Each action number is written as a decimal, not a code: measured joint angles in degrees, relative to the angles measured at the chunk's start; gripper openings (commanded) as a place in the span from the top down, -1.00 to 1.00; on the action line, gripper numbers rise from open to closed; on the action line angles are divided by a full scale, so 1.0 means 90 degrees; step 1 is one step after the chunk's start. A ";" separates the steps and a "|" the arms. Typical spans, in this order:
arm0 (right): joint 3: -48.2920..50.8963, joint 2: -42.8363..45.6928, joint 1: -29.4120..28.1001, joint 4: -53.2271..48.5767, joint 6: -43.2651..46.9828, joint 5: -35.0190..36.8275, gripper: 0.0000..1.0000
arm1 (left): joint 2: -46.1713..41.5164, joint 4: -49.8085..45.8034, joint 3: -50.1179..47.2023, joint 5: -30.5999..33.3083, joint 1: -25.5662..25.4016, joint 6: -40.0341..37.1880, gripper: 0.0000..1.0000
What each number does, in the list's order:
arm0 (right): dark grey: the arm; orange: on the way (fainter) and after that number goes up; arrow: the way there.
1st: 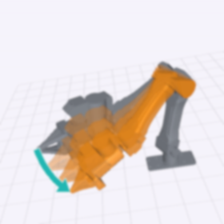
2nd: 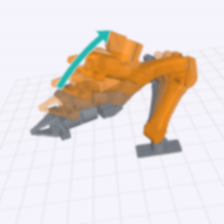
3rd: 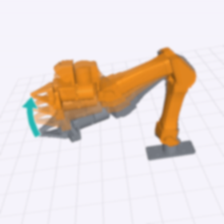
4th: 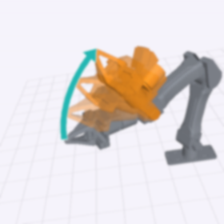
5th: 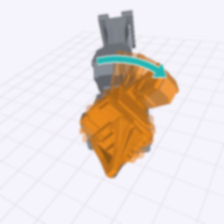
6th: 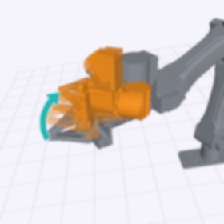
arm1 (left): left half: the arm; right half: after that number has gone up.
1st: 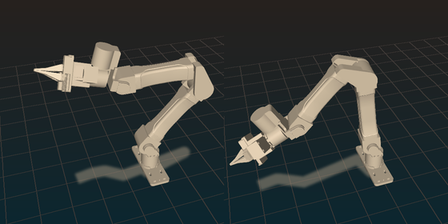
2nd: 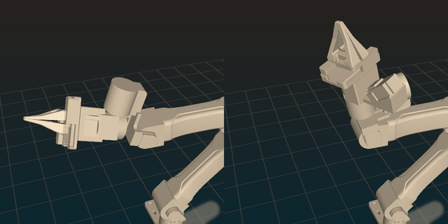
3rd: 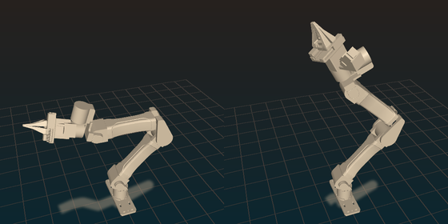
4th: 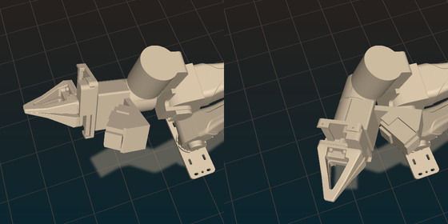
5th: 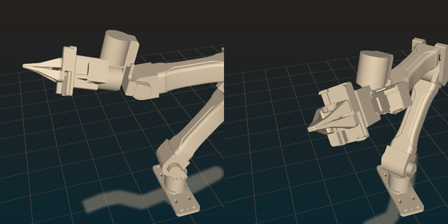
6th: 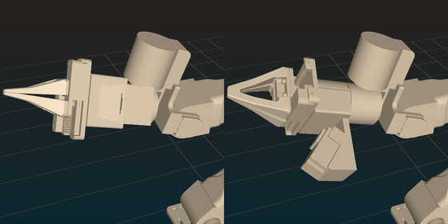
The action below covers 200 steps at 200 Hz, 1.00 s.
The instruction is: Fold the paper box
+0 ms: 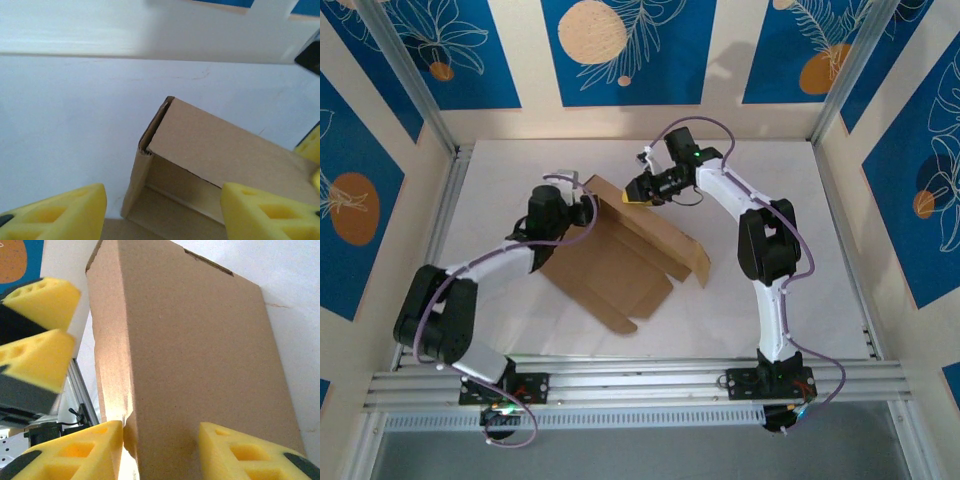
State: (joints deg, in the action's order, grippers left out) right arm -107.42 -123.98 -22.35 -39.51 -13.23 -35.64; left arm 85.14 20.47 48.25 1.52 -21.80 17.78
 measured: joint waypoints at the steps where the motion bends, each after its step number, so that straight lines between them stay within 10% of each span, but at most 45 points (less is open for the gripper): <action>1: 0.0000 0.0000 0.0000 0.0000 0.0002 -0.0002 0.12 | -0.0012 -0.0036 0.0015 0.0000 0.0000 0.0015 -0.30; 88: 0.0000 0.0000 0.0041 -0.0019 0.0138 -0.0233 0.12 | 0.0359 -0.2040 0.1780 0.0185 0.0119 0.1440 -0.79; 200: -0.0219 0.0185 0.0097 -0.0374 0.0257 0.0323 -0.25 | 0.1928 -0.1358 0.2370 -0.1481 0.0714 0.1195 -0.46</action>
State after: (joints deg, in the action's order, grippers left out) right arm -109.38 -122.32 -21.47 -42.87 -10.92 -32.73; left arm 102.50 8.25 69.58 -11.81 -15.38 28.53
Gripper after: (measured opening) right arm 0.592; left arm 0.740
